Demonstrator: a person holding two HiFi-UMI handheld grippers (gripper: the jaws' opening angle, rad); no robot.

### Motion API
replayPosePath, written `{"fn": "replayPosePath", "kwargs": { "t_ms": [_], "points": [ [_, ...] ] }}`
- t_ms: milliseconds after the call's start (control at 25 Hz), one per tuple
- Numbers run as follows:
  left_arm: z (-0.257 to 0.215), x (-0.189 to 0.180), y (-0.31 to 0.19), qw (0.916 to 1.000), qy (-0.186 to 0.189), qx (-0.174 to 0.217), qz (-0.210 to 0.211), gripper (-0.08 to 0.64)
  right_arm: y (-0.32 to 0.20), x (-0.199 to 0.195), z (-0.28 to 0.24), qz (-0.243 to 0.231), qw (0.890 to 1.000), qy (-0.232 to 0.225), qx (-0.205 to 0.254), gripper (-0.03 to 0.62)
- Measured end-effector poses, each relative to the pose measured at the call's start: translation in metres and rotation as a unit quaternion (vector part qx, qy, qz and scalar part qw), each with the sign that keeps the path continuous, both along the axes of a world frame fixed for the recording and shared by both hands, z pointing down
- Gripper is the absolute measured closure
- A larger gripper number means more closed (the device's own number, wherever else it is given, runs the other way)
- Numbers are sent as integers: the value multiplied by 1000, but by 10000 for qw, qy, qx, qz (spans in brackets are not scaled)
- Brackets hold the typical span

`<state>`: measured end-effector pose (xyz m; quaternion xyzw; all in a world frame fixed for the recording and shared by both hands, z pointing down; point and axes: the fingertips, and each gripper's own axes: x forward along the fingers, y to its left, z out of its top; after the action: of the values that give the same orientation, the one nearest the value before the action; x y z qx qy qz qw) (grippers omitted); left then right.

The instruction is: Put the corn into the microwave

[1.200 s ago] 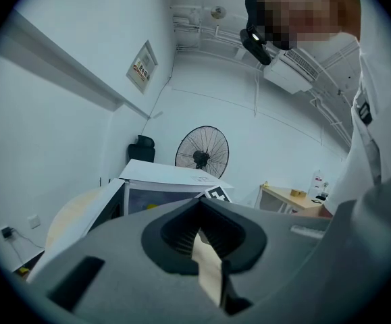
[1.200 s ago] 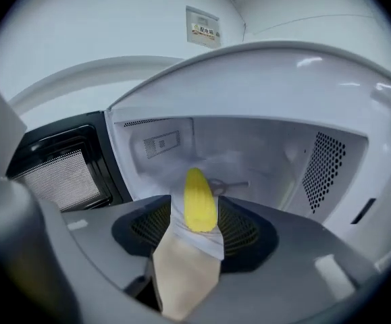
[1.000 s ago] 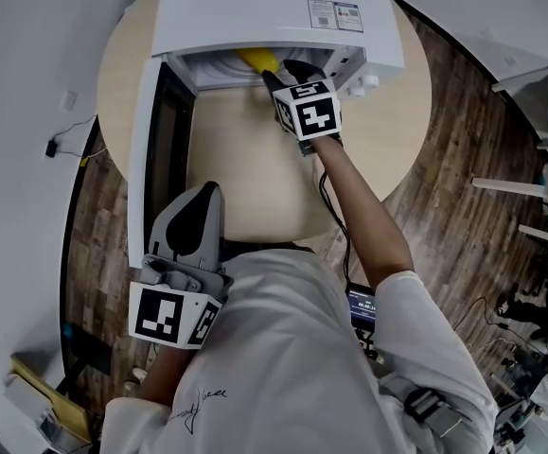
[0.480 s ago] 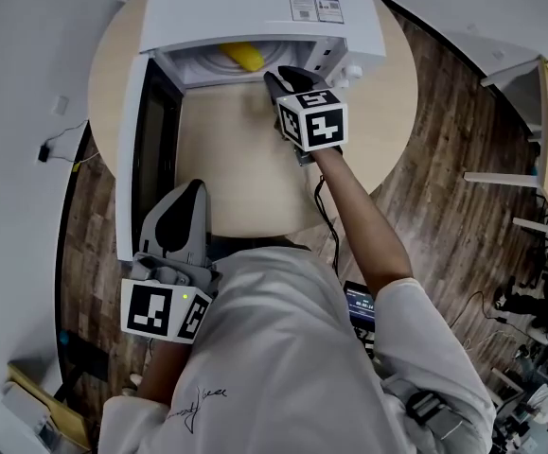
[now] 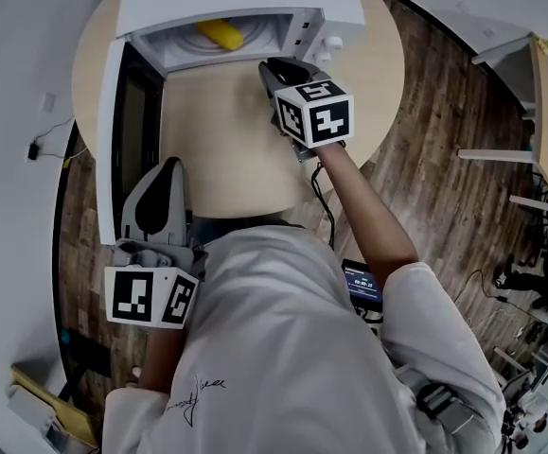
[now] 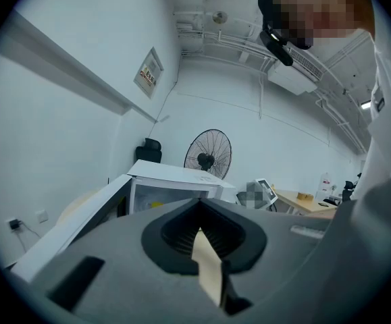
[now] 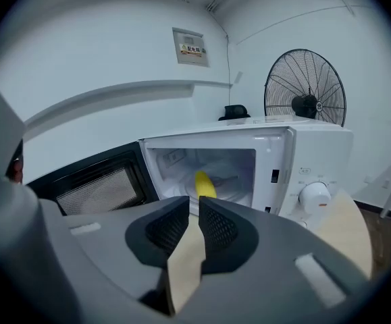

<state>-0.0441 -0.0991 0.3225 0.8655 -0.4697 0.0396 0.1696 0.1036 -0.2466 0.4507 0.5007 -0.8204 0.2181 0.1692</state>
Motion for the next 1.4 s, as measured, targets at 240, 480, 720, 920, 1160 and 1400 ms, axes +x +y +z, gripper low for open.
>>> {"fn": "replayPosePath", "kwargs": {
  "t_ms": [240,480,720,920,1160,1400],
  "points": [
    [-1,7,7,10000,32,-4,15,572,22,6,-9,-135,9999,-79,26,551],
    [6,8,13,10000,21,-81,-27,572,46,14,-22,-134,9998,-122,106,577],
    [10,6,14,9999,23,-118,-50,572,66,24,-36,-11,9995,-258,186,580],
    [9,6,14,9999,-46,-94,-13,572,85,26,-47,71,9990,-408,186,580],
    [14,6,16,9998,-44,-185,28,572,104,29,-60,159,9993,-167,311,580],
    [15,-3,17,9998,-97,-153,25,572,128,35,-69,274,9988,-215,345,581]
  ]
}}
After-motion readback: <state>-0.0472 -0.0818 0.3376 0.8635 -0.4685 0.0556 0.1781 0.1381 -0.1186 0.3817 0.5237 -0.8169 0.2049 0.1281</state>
